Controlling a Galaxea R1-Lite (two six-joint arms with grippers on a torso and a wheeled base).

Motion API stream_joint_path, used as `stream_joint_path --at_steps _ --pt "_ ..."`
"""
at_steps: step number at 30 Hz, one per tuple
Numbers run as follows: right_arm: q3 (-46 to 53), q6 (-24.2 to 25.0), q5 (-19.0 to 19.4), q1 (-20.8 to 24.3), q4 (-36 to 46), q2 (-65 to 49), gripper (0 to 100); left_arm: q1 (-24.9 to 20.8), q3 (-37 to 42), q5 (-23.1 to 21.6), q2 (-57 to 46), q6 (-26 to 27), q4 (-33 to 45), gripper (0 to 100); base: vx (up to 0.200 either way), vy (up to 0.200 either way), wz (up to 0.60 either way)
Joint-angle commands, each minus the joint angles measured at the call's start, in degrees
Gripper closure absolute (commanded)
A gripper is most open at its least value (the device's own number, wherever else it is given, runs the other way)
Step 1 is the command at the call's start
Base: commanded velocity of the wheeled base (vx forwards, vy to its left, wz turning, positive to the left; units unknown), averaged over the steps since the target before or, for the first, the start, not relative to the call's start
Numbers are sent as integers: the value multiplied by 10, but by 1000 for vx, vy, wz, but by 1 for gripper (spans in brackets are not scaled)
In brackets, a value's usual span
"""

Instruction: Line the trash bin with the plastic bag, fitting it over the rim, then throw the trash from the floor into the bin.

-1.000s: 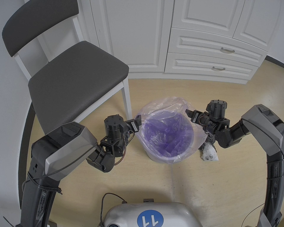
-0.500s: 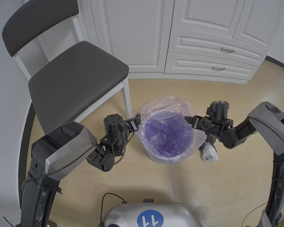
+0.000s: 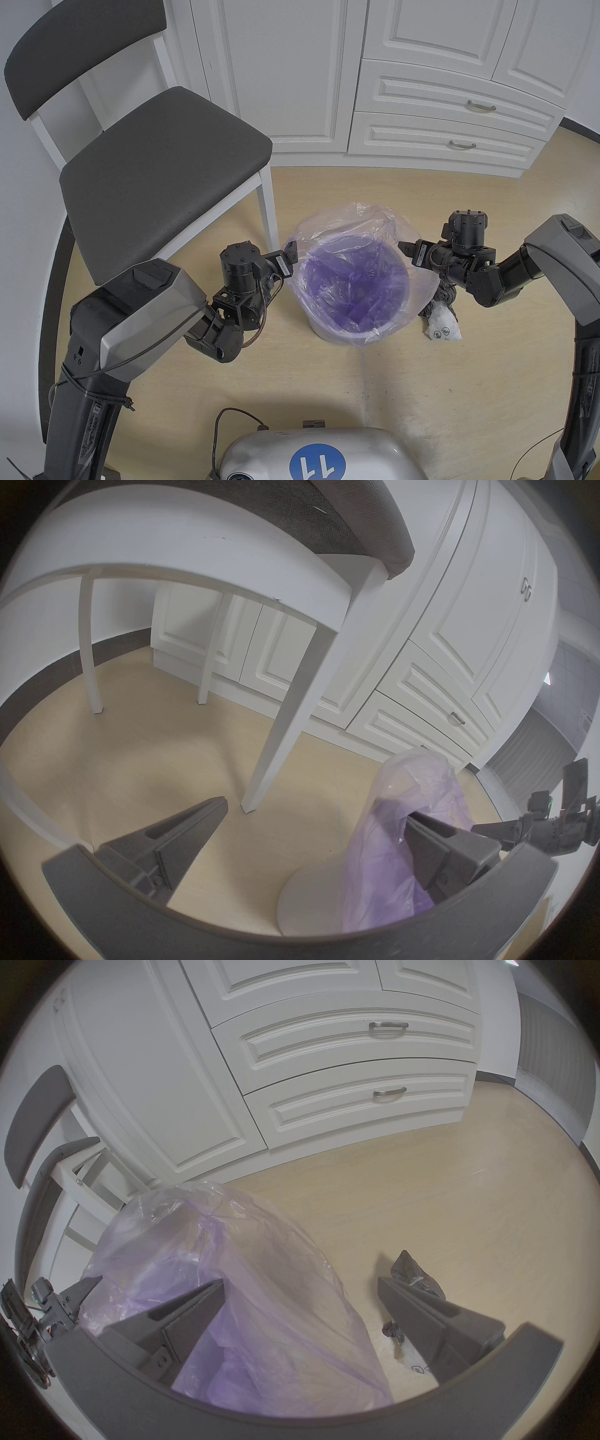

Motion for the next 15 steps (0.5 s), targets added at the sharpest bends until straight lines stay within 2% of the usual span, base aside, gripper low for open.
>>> stream_joint_path --at_steps 1,5,10,15 --pt "-37 2 -8 -15 1 39 0 12 -23 0 19 0 7 0 0 0 0" --pt "-72 8 -12 -23 3 72 0 26 -51 0 31 -9 29 0 0 0 0" --pt "-110 47 -13 -24 6 100 0 33 -78 0 39 -35 75 0 0 0 0" --pt "-121 51 -13 -24 22 112 0 35 -98 0 54 -41 104 0 0 0 0"
